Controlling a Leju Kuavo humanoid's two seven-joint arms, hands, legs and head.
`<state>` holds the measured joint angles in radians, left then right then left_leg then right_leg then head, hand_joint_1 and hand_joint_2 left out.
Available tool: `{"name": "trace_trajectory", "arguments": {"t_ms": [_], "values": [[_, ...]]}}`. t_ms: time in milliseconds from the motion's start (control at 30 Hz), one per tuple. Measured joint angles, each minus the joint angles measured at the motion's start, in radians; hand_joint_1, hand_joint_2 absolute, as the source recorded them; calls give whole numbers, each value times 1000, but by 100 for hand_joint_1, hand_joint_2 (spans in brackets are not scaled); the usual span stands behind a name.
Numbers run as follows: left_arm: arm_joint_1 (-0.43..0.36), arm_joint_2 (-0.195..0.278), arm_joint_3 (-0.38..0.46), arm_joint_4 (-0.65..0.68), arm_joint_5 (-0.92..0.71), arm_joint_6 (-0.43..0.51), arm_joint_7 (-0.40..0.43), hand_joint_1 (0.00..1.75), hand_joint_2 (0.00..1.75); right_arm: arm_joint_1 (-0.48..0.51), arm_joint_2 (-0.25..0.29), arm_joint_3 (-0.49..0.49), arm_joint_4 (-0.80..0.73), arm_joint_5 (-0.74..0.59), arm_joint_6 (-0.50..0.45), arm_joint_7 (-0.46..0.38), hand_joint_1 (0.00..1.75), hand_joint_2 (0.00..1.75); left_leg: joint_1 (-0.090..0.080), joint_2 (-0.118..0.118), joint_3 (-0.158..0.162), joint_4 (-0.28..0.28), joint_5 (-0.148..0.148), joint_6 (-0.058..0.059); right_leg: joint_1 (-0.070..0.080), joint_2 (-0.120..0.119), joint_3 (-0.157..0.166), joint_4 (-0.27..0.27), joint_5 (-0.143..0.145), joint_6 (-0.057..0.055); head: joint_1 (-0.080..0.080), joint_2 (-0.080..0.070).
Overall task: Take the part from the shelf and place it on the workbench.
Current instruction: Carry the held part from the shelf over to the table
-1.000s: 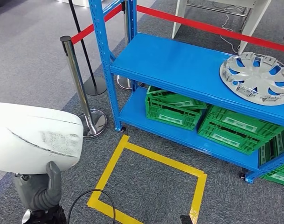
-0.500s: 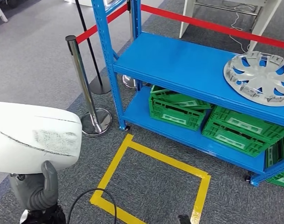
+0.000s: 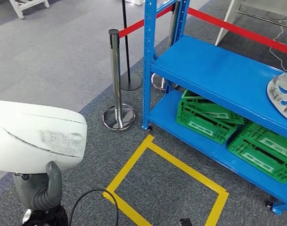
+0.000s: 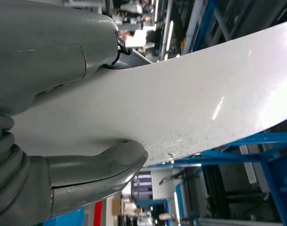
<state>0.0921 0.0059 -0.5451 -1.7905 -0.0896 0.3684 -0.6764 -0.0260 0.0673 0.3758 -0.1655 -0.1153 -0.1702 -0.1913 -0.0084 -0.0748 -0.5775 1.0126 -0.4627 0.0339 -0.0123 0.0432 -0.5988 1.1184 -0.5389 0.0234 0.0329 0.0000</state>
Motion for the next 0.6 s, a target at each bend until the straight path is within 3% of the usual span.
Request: {"name": "trace_trajectory", "arguments": {"t_ms": [67, 100, 167, 233, 300, 367, 400, 467, 533, 600], "values": [[0, 0, 0, 0, -3, 0, 0, 175, 175, 0, 0, 0, 0, -3, -1, -2, 0, 0, 1, -22, -7, 6, 0, -7, -3, 45, 45, -90, 26, -5, -1, 0], [0, 0, 0, 0, -5, 1, 0, 175, 175, -1, 0, 0, 1, -4, -2, -4, 0, 0, 3, -34, -11, 7, 2, -13, -2, 52, 52, -101, 22, -6, -1, 0], [3, 2, 0, 0, -8, 4, 0, 175, 175, -2, 1, -1, 0, -4, -2, -6, 0, 0, 6, -50, -17, 8, 6, -24, -3, 29, 59, -109, 26, -12, -1, 0], [3, 3, 0, 0, -10, 7, 0, 175, 175, -3, 3, -1, 0, -4, -1, -9, 0, 0, 3, -15, -33, 41, -16, -35, -6, 0, 66, -117, 29, -20, -5, 0], [1, 4, -1, 0, -12, 9, 0, 175, 175, -2, 5, -1, 0, -3, 1, -10, 0, 0, 5, 41, -79, 144, -70, -47, -6, -32, 72, -119, 27, -26, -10, 0], [2, 6, -1, 1, -13, 9, 0, 175, 175, 0, 5, -1, 0, -3, 3, -11, 0, 0, 12, 58, -131, 253, -109, -56, -5, -65, 76, -119, 22, -28, -10, 0], [3, 7, -1, 1, -14, 9, 0, 175, 175, 1, 5, -1, 0, -3, 4, -12, 0, 0, 16, 61, -139, 270, -104, -59, -4, -81, 78, -118, 20, -28, -10, 0], [3, 10, -2, 1, -16, 8, 0, 175, 175, 1, 5, -1, 0, -4, 6, -15, 0, 0, 21, 77, -100, 191, -45, -62, -5, -108, 84, -118, 14, -25, -10, 0], [3, 11, -2, 1, -17, 9, 0, 175, 175, 0, 5, -1, 0, -4, 8, -18, 0, 0, 16, 128, -40, 68, 2, -56, -1, -129, 91, -117, 6, -16, -11, 0], [3, 12, -2, 1, -20, 12, 0, 175, 175, -2, 5, -1, 0, -4, 13, -19, 0, 0, 7, 159, -19, 17, 6, -43, 6, -149, 95, -117, -1, -6, -9, 0]]}}
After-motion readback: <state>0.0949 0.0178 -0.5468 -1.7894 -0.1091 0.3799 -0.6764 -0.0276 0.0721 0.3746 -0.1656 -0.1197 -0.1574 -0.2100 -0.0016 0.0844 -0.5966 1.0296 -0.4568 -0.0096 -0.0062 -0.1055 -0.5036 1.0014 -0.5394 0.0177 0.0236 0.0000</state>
